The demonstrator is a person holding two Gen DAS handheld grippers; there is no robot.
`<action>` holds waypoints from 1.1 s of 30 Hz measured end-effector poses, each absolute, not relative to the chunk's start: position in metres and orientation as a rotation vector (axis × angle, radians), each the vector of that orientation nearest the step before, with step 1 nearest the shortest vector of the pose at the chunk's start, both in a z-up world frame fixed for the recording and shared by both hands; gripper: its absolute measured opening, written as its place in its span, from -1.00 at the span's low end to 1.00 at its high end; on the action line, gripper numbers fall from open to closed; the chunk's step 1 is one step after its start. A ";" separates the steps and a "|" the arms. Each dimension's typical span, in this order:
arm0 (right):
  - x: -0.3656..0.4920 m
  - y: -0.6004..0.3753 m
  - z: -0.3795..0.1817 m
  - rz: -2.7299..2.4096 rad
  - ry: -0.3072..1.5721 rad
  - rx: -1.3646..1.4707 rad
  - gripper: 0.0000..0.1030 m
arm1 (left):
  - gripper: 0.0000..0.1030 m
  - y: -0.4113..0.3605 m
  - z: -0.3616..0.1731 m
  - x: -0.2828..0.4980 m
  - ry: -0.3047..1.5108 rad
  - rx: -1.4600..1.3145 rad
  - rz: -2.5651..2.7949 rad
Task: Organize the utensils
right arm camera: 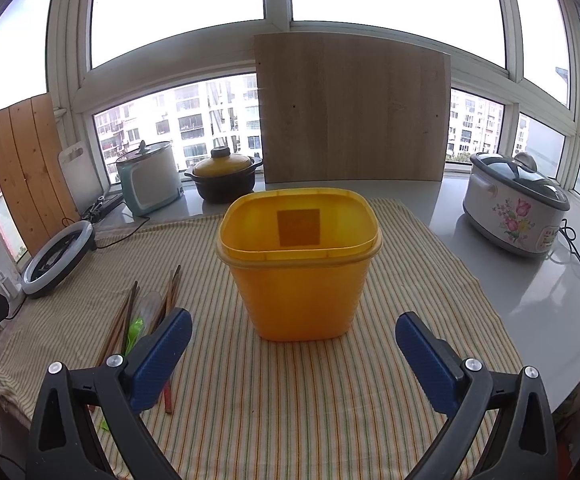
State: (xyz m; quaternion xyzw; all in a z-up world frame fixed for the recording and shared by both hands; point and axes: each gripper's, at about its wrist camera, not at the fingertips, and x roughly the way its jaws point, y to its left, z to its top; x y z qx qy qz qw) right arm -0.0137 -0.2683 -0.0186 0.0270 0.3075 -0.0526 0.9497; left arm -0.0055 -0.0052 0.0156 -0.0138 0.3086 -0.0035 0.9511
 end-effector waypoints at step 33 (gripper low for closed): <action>-0.002 -0.246 -0.026 -0.066 0.663 0.029 1.00 | 0.93 0.023 -0.003 0.011 0.677 -0.068 0.008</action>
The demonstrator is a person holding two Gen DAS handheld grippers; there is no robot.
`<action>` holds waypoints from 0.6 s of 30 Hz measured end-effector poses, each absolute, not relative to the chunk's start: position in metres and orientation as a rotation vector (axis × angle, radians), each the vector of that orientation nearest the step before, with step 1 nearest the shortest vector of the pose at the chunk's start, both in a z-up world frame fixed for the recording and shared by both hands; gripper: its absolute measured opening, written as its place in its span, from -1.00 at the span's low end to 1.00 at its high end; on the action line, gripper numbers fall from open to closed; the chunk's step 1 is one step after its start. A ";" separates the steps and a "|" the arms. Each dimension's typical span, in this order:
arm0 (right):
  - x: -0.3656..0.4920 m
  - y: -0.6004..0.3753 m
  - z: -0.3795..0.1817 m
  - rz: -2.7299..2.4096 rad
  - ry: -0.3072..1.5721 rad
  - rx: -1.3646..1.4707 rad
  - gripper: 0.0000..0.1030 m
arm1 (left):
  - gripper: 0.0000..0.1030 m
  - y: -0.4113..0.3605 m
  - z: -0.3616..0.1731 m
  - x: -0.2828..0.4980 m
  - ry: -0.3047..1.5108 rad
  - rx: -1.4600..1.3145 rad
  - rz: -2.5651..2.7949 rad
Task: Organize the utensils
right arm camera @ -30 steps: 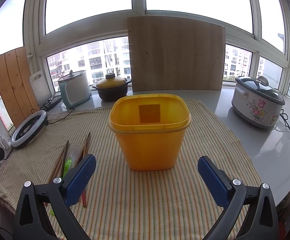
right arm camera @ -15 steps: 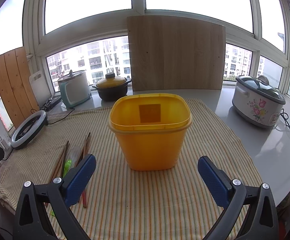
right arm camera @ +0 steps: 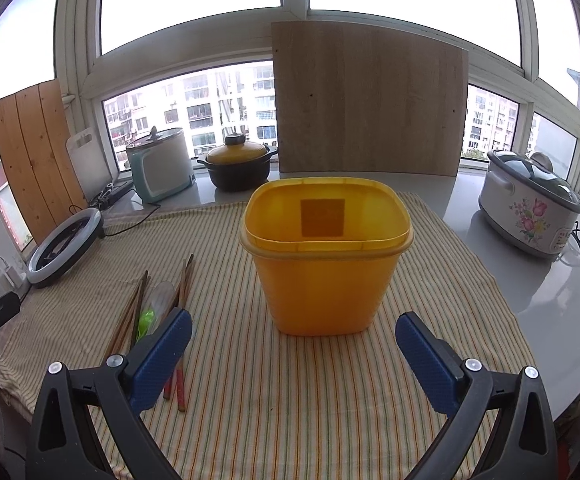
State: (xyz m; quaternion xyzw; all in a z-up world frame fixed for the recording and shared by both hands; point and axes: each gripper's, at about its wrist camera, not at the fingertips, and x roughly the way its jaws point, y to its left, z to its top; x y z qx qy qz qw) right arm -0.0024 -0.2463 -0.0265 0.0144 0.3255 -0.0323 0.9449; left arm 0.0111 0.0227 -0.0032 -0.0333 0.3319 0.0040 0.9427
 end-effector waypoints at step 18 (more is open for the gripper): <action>0.007 -0.205 -0.027 0.011 0.656 -0.049 1.00 | 0.93 0.050 -0.021 0.017 0.698 -0.087 0.038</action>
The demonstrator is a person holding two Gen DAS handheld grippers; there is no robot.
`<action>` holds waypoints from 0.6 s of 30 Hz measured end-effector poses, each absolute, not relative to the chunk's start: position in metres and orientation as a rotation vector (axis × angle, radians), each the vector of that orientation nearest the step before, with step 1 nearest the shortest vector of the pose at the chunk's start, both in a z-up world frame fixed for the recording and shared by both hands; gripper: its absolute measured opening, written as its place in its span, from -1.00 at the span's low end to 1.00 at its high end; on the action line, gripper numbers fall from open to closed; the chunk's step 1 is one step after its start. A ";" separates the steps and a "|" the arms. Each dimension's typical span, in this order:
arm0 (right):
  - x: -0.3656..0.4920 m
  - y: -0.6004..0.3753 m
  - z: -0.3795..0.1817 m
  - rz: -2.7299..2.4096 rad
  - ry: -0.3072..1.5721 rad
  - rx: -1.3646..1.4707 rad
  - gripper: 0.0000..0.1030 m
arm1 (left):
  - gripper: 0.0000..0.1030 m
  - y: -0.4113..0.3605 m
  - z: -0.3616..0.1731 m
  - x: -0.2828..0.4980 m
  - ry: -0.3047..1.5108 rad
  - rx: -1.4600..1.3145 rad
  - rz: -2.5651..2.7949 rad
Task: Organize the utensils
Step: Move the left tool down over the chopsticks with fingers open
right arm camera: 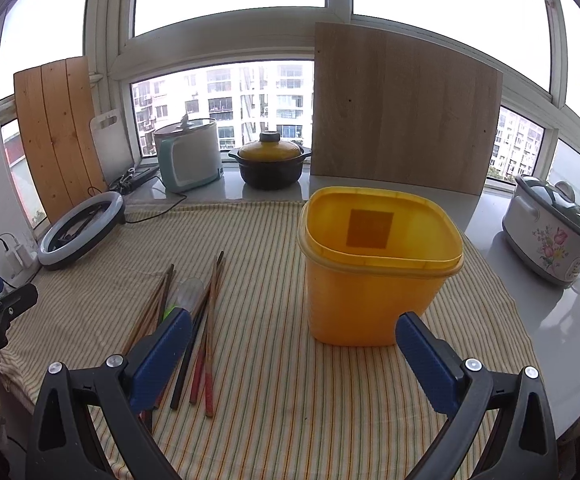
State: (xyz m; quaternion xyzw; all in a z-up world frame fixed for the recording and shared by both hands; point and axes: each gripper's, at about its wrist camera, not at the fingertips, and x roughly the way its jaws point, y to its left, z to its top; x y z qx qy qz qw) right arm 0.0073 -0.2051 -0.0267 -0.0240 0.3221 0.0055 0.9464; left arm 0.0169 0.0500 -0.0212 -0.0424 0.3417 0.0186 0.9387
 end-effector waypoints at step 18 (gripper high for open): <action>0.065 -0.149 -0.081 0.278 0.864 -0.159 0.08 | 0.03 0.047 -0.082 0.060 0.888 -0.172 -0.221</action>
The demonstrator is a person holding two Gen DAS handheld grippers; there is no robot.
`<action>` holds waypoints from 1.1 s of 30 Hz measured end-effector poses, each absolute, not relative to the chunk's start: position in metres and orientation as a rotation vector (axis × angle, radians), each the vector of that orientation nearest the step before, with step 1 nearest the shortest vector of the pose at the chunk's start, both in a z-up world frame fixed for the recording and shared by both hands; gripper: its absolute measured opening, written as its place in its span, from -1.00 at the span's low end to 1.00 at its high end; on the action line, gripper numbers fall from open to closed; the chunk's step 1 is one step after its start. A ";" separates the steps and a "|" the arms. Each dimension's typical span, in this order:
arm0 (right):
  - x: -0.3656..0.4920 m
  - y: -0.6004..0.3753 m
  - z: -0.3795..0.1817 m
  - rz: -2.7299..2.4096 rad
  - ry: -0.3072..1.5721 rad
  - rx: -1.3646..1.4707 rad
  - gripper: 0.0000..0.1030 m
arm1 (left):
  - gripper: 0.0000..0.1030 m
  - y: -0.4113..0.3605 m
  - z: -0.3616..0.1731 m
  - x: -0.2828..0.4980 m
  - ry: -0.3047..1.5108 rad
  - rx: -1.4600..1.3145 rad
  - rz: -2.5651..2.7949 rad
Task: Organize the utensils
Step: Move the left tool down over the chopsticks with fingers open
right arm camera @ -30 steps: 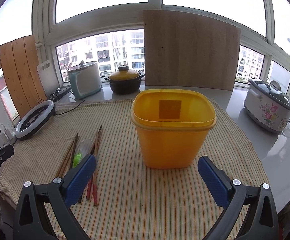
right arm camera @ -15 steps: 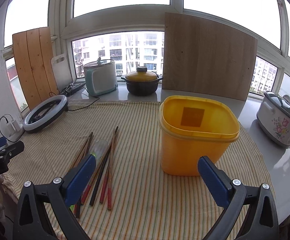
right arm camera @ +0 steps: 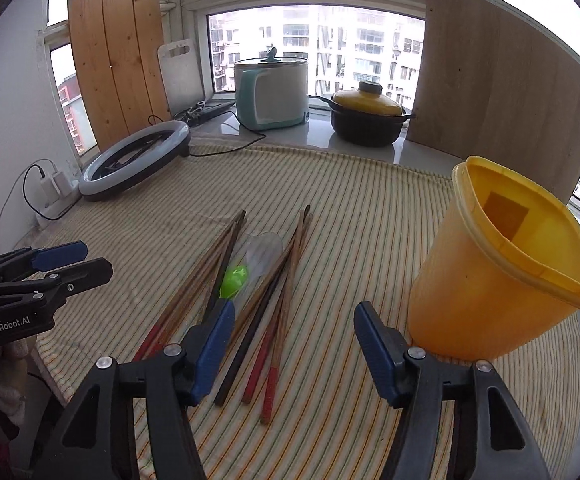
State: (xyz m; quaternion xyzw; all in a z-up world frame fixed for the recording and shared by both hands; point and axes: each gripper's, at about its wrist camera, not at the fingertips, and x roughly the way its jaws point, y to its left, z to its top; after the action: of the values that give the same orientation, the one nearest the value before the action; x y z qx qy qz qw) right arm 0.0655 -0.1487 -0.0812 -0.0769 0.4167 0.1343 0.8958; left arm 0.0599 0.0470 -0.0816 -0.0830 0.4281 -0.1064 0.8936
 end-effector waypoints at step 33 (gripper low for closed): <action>0.165 -0.147 -0.133 0.308 1.174 -0.038 -0.76 | -0.80 0.033 -0.137 0.149 1.100 -0.156 -0.282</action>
State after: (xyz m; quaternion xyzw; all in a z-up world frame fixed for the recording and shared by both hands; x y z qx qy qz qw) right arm 0.1655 -0.1474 -0.1328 -0.0180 0.5516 0.1445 0.8213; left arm 0.1487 0.0331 -0.1370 -0.0736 0.5202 -0.1333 0.8404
